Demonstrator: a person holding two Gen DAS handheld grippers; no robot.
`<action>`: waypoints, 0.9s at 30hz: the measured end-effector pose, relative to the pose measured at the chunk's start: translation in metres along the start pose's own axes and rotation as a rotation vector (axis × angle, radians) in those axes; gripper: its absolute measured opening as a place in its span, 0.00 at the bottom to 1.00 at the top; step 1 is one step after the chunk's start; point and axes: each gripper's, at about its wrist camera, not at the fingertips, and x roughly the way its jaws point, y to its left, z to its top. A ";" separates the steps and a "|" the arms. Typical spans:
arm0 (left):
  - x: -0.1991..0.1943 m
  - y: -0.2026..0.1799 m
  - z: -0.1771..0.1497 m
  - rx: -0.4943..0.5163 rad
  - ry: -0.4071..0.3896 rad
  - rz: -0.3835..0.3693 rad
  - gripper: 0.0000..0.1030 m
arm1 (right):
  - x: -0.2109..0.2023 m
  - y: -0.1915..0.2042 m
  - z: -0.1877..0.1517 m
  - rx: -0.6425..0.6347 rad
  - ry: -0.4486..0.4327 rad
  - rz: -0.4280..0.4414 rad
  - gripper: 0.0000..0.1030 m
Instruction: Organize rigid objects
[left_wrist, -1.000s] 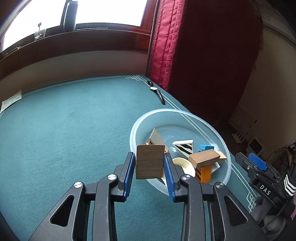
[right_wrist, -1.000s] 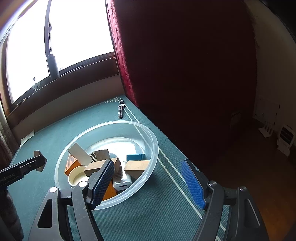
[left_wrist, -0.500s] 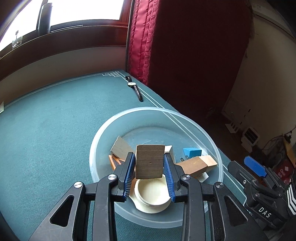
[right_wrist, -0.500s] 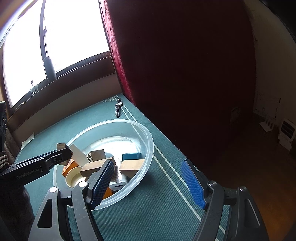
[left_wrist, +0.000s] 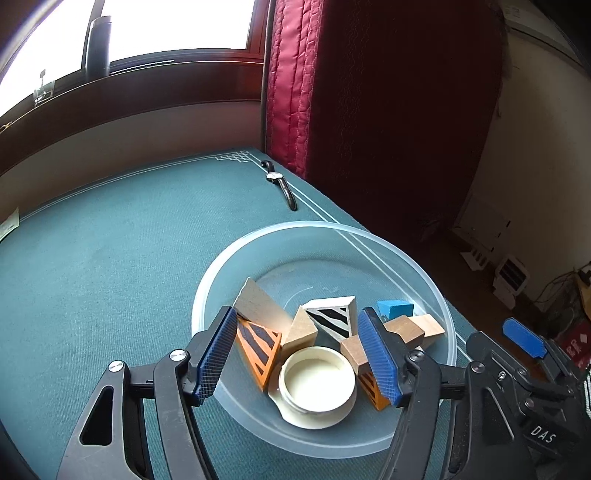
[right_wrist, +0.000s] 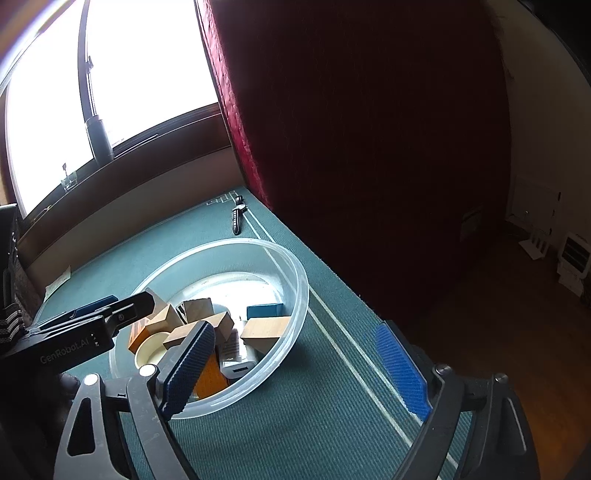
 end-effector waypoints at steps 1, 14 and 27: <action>-0.003 0.002 -0.001 -0.004 -0.002 0.011 0.72 | 0.001 0.000 0.000 -0.002 0.005 0.004 0.90; -0.034 0.022 -0.025 -0.024 -0.015 0.165 0.89 | 0.002 0.021 -0.010 -0.075 0.093 0.032 0.99; -0.055 0.009 -0.035 0.021 -0.055 0.259 0.98 | -0.009 0.030 -0.009 -0.115 0.084 0.001 0.99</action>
